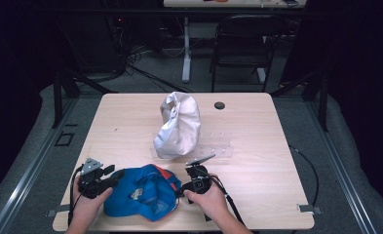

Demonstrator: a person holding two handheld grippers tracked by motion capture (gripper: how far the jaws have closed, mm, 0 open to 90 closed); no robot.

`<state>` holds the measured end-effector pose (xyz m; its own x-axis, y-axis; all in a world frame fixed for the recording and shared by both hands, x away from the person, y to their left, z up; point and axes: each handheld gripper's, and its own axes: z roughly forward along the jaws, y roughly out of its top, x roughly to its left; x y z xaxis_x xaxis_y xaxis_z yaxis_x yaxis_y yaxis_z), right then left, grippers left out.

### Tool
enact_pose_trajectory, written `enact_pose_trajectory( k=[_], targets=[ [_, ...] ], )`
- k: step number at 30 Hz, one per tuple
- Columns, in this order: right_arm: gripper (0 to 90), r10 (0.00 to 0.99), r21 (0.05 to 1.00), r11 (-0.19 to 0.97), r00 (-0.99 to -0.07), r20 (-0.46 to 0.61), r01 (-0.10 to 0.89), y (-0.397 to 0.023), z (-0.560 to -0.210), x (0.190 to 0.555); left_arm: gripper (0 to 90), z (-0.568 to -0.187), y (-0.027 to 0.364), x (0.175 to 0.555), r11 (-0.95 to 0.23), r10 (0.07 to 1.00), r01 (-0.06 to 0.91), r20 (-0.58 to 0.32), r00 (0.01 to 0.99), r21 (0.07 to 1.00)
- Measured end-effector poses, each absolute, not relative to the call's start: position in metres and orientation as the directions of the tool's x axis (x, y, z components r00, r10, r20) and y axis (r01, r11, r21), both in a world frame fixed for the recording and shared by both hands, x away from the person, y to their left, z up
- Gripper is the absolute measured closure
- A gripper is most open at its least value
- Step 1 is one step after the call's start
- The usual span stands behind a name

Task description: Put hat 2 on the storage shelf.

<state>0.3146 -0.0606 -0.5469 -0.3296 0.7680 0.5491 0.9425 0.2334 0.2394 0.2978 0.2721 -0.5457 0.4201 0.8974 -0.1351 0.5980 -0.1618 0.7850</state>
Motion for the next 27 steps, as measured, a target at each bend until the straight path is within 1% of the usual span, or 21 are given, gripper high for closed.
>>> enact_pose_trajectory(
  k=[5, 9, 18, 22, 23, 27],
  targets=[
    [82.2, 0.798, 0.224, 0.235, -0.32, 0.512, 0.946, -0.053, -0.548, 0.314, 51.7, -0.546, 0.272, 0.298, -0.163, 0.898, 0.598, -0.133, 0.419, 0.785],
    [89.7, 0.812, 0.232, 0.248, -0.333, 0.48, 0.941, -0.054, -0.544, 0.314, 51.7, -0.546, 0.273, 0.298, -0.162, 0.899, 0.598, -0.132, 0.418, 0.785],
    [90.0, 0.815, 0.237, 0.228, -0.318, 0.485, 0.944, -0.069, -0.54, 0.311, 51.7, -0.546, 0.273, 0.298, -0.16, 0.901, 0.6, -0.133, 0.413, 0.784],
    [90.0, 0.823, 0.244, 0.212, -0.308, 0.478, 0.946, -0.084, -0.536, 0.31, 51.7, -0.546, 0.272, 0.298, -0.162, 0.9, 0.598, -0.131, 0.415, 0.785],
    [90.0, 0.828, 0.252, 0.178, -0.283, 0.484, 0.951, -0.086, -0.535, 0.309, 51.7, -0.546, 0.272, 0.298, -0.163, 0.9, 0.599, -0.131, 0.416, 0.784],
    [90.0, 0.83, 0.253, 0.171, -0.277, 0.484, 0.952, -0.103, -0.531, 0.308, 51.7, -0.546, 0.271, 0.298, -0.167, 0.899, 0.599, -0.129, 0.419, 0.783]
  ],
)
